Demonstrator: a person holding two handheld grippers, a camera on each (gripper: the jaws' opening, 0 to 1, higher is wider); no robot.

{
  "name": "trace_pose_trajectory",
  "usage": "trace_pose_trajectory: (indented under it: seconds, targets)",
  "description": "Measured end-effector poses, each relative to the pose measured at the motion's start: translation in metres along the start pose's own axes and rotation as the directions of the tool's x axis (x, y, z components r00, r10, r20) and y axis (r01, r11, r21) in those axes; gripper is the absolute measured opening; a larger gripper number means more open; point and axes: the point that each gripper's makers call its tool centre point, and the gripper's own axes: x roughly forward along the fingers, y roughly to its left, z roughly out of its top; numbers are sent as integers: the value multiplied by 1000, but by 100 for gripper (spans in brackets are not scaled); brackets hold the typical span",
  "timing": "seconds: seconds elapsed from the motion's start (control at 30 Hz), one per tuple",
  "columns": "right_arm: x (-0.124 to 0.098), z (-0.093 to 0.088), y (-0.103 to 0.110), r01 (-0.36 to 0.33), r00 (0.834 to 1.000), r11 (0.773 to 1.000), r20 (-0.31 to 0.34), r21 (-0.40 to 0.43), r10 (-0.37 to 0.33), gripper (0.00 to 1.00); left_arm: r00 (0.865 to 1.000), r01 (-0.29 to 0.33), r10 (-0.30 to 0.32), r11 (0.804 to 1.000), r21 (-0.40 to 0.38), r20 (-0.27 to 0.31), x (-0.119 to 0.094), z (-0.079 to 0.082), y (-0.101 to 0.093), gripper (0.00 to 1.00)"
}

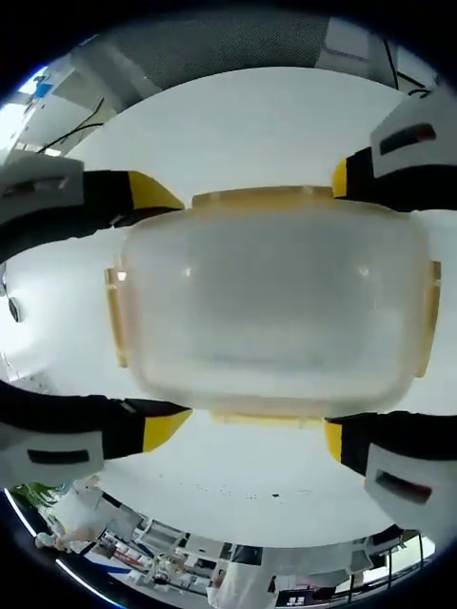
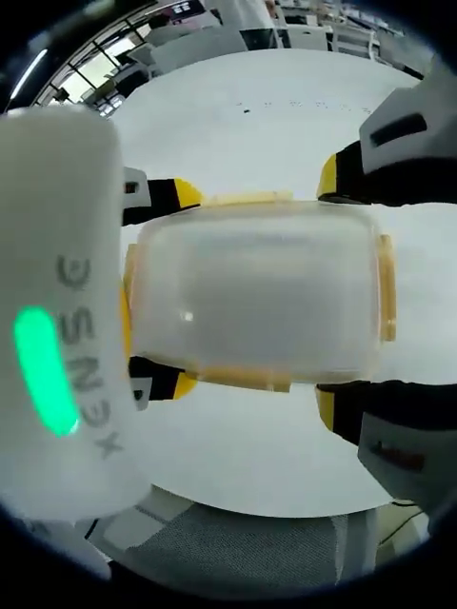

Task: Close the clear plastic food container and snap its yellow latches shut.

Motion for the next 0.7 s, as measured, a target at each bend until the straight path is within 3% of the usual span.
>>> trace_pose_trajectory:
  seconds: [0.23, 0.7]
  targets:
    - [1, 1, -13, 0, 1000, 1000, 13, 13, 0, 73, 1000, 2, -2, 1000, 9, -1, 3, -2, 14, 86]
    - [2, 2, -21, 0, 1000, 1000, 20, 17, 0, 73, 1000, 3, -3, 1000, 12, -4, 4, -4, 22, 86]
